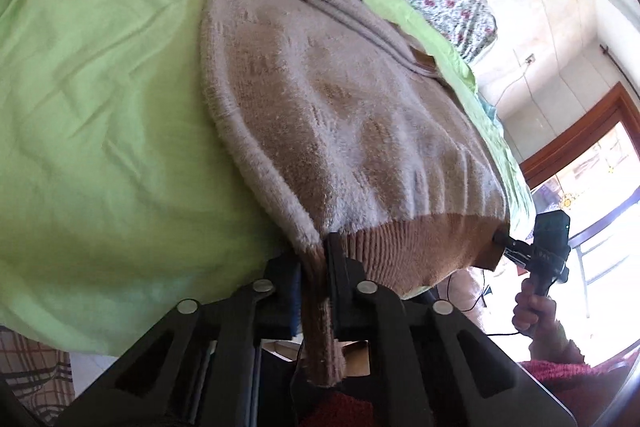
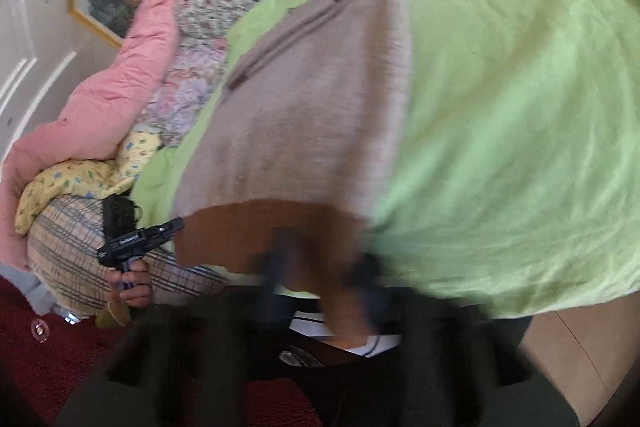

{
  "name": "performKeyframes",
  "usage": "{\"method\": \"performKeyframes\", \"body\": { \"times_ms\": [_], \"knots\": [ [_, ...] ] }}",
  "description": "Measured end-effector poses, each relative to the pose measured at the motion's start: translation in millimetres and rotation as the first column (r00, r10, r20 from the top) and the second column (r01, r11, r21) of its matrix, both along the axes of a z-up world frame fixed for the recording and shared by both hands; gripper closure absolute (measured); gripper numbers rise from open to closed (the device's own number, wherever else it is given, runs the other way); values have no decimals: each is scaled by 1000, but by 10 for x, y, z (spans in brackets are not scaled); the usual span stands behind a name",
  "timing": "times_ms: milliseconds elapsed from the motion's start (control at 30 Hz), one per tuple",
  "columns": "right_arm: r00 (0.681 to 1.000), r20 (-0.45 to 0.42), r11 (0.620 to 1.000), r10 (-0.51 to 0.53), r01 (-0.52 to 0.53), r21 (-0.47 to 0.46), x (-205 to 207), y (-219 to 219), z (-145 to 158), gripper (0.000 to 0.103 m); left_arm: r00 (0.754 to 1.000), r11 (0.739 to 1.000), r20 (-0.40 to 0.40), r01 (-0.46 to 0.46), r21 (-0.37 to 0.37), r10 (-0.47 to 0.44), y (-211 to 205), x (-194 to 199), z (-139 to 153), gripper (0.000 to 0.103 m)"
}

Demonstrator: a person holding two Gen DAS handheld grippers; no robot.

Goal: Fold small clothes
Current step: 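Grasp the hem with both tools and lift it toward the collar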

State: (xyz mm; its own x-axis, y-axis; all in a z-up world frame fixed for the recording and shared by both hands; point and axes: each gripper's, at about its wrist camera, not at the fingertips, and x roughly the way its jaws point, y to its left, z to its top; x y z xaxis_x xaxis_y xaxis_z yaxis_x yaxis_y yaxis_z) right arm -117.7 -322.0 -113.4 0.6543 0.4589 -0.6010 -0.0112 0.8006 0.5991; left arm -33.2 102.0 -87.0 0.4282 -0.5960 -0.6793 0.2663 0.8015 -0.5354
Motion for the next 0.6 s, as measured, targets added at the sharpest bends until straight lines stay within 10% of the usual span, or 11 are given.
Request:
{"method": "performKeyframes", "body": {
  "times_ms": [233, 600],
  "knots": [
    [998, 64, 995, 25, -31, 93, -140, 4, 138, 96, 1000, 997, 12, -25, -68, 26, 202, -96, 75, 98],
    [954, 300, 983, 22, -75, 167, 316, -14, 906, 96, 966, 978, 240, -43, -205, 93, 314, 372, 1022, 98]
  ]
}}
